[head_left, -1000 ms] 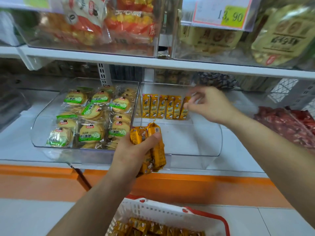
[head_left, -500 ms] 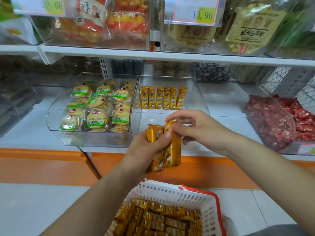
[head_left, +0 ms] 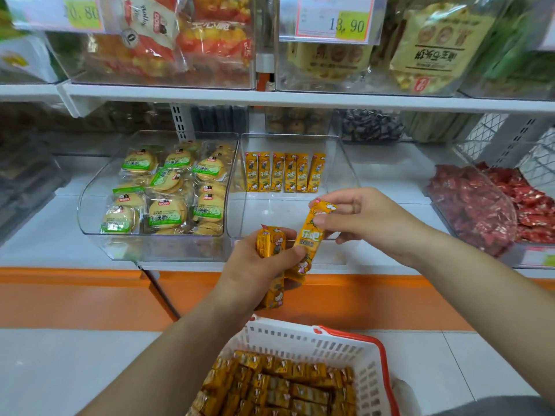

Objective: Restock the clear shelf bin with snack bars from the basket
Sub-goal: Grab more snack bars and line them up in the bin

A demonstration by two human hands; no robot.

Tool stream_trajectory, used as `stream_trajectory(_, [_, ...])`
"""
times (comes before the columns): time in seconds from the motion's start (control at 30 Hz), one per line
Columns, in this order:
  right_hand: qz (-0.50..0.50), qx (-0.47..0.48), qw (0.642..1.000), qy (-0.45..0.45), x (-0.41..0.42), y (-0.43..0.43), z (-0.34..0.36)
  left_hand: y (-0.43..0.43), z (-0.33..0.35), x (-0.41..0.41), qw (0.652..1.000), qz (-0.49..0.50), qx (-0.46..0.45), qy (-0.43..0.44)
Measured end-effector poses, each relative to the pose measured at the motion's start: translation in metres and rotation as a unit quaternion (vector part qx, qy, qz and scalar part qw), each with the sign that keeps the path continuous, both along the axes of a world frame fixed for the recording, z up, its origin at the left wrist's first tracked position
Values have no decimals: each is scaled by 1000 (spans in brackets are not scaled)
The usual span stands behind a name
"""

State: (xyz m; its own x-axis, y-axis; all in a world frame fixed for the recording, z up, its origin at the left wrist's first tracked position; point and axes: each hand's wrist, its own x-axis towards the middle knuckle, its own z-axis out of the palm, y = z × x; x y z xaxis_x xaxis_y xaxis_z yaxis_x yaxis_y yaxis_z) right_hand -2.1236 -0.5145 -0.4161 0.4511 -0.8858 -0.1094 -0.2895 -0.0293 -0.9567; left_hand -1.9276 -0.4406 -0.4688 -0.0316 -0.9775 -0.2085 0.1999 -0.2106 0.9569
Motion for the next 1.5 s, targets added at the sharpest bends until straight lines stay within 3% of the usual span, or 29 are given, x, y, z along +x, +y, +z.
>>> stream_trajectory(0.1, [7, -34, 999, -2, -3, -4, 4, -7, 0, 5, 998, 0, -22, -54])
stream_trajectory(0.2, [-66, -109, 992, -5, -12, -25, 9, -20, 6, 18, 987, 33, -42, -149])
stream_trajectory(0.27, [-116, -170, 977, 57, -16, -49, 8, -28, 7, 26, 977, 50, -46, -201])
stream_trajectory(0.37, [-122, -255, 942, 182, -16, -93, 2, -35, 3, 33, 975, 55, -36, -214])
stream_trajectory(0.47, [-116, -330, 870, 348, -14, -141, -5, -44, -1, 36, 979, 64, -43, -190])
stream_trajectory(0.53, [-111, -331, 834, 426, -8, -172, -7, -50, -2, 39, 981, 67, -55, -173])
stream_trajectory(0.67, [-119, -282, 800, 516, 7, -213, -9, -59, -1, 43, 982, 78, -74, -154])
stream_trajectory(1.0, [-52, -276, 762, 583, 22, -237, -18, -66, -9, 35, 982, 77, -91, -148])
stream_trajectory(1.13, [-108, -273, 772, 564, 17, -221, -15, -65, -11, 31, 983, 74, -86, -143])
stream_trajectory(1.27, [-149, -327, 796, 487, 8, -161, -2, -59, -10, 27, 983, 65, -98, -144])
stream_trajectory(1.3, [-144, -336, 819, 443, 7, -138, 0, -56, -9, 26, 981, 61, -102, -151])
stream_trajectory(1.37, [-96, -310, 898, 299, 9, -91, 2, -51, -8, 20, 980, 54, -110, -159])
stream_trajectory(1.43, [-15, -208, 967, 149, 18, -49, 2, -45, -5, 13, 979, 45, -115, -160])
stream_trajectory(1.5, [34, -98, 992, 68, 25, -22, -2, -39, -3, 7, 979, 31, -117, -163])
